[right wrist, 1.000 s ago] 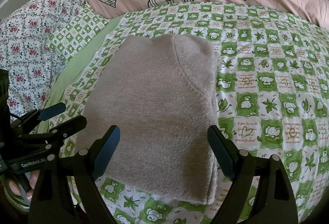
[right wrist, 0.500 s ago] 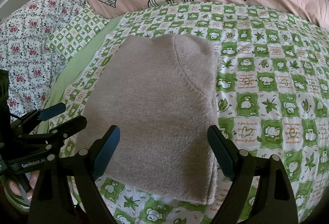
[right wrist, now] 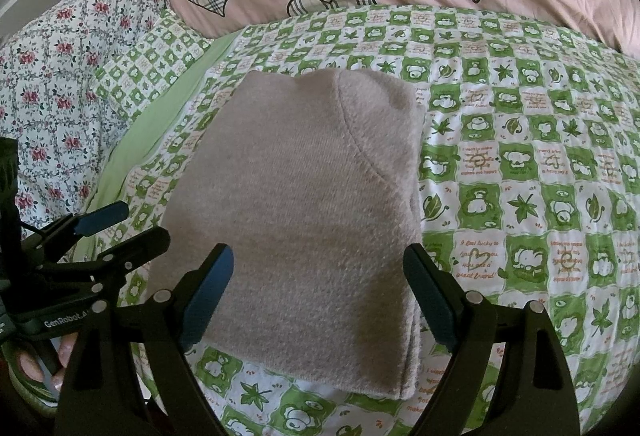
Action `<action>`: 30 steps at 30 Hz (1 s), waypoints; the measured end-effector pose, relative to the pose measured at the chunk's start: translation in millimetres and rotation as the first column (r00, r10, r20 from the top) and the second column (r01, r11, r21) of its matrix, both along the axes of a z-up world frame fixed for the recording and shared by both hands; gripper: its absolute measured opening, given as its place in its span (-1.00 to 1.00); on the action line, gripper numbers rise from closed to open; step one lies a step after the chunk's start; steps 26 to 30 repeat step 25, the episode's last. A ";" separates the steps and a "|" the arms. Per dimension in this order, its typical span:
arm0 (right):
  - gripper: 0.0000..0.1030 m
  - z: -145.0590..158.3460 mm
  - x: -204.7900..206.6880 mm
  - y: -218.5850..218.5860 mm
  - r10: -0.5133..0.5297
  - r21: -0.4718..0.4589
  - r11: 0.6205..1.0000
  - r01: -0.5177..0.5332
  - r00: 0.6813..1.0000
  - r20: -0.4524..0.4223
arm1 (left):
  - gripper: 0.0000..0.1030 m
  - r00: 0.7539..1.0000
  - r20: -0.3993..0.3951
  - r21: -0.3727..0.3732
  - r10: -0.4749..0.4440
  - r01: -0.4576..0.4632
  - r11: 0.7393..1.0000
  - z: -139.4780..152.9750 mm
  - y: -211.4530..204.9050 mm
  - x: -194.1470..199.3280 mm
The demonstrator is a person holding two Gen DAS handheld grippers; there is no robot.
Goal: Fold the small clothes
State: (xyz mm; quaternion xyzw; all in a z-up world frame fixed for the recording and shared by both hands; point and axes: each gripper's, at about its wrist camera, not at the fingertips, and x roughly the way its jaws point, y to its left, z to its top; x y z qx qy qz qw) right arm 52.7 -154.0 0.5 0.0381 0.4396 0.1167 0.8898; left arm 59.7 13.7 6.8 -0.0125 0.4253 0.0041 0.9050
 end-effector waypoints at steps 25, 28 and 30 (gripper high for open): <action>0.69 10.8 10.4 -4.4 -0.017 -0.007 1.000 0.017 1.000 0.011 | 0.61 1.000 0.001 0.011 0.019 -0.019 1.000 -3.7 5.5 11.1; 0.69 10.8 10.4 -4.4 -0.017 -0.007 1.000 0.017 1.000 0.011 | 0.61 1.000 0.001 0.011 0.019 -0.019 1.000 -3.7 5.5 11.1; 0.69 10.8 10.4 -4.4 -0.017 -0.007 1.000 0.017 1.000 0.011 | 0.61 1.000 0.001 0.011 0.019 -0.019 1.000 -3.7 5.5 11.1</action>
